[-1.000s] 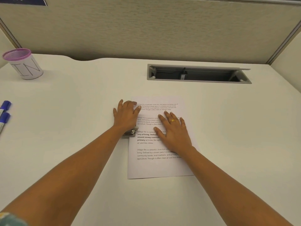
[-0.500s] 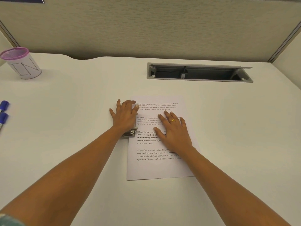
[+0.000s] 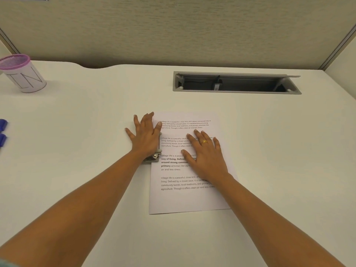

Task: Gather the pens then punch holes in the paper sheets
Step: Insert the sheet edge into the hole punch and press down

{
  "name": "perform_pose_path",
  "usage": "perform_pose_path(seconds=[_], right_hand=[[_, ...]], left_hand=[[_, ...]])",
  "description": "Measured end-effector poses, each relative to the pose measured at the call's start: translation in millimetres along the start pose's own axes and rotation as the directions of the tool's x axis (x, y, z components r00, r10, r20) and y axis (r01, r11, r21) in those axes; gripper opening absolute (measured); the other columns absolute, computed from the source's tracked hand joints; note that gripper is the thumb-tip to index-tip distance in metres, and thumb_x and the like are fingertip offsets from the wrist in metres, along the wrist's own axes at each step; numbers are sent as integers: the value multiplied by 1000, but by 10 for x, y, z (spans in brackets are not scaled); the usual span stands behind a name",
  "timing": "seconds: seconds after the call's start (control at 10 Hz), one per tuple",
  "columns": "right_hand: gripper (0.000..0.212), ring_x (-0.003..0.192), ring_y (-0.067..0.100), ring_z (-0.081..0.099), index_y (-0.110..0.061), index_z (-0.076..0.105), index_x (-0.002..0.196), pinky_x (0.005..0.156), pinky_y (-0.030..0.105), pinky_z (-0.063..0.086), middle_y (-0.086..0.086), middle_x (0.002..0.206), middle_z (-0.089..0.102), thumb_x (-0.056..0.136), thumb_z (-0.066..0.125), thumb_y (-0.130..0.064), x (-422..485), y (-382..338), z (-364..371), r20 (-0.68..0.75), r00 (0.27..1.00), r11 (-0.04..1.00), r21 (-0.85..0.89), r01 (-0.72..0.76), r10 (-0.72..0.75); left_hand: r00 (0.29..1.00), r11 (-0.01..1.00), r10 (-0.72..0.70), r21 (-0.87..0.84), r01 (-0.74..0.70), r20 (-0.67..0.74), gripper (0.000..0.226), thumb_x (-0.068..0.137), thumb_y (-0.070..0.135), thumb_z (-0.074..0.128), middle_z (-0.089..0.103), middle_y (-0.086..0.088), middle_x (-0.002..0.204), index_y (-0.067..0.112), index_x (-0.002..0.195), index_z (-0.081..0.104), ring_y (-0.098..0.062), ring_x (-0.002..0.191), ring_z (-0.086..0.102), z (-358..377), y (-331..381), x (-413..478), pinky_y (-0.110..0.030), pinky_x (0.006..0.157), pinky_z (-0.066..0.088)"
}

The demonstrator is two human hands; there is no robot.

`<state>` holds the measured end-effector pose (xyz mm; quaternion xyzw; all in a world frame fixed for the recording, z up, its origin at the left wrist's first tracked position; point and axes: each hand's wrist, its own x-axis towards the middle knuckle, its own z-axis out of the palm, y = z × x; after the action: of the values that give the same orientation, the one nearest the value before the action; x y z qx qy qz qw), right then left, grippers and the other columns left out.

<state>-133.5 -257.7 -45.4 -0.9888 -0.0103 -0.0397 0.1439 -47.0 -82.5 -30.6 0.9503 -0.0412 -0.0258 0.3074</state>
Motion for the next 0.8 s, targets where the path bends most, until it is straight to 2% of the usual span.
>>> perform_pose_path(seconds=[0.2, 0.3, 0.8], right_hand=[[59, 146, 15, 8, -29, 24, 146, 118, 42, 0, -2, 157, 17, 93, 30, -55, 7, -7, -8, 6, 1000, 1000, 9, -3, 3], [59, 146, 16, 8, -29, 24, 146, 118, 42, 0, -2, 157, 17, 93, 31, -54, 6, -10, -12, 5, 1000, 1000, 4, -5, 5], [59, 146, 15, 7, -29, 23, 146, 118, 42, 0, -3, 158, 15, 93, 30, -54, 8, -17, -18, 22, 1000, 1000, -6, -6, 6]], left_hand=[[999, 996, -20, 82, 22, -32, 54, 97, 48, 13, -8, 1, 159, 36, 147, -4, -21, 143, -20, 52, -18, 32, -60, 107, -17], [999, 995, -22, 93, 25, -34, 54, 97, 47, 12, -12, 0, 158, 37, 146, -9, -22, 143, -22, 63, -28, 42, -62, 106, -17], [1000, 999, -27, 35, 27, 4, 52, 98, 44, 13, -6, 2, 159, 36, 146, -5, -19, 144, -18, 40, -28, 46, -57, 110, -16]])
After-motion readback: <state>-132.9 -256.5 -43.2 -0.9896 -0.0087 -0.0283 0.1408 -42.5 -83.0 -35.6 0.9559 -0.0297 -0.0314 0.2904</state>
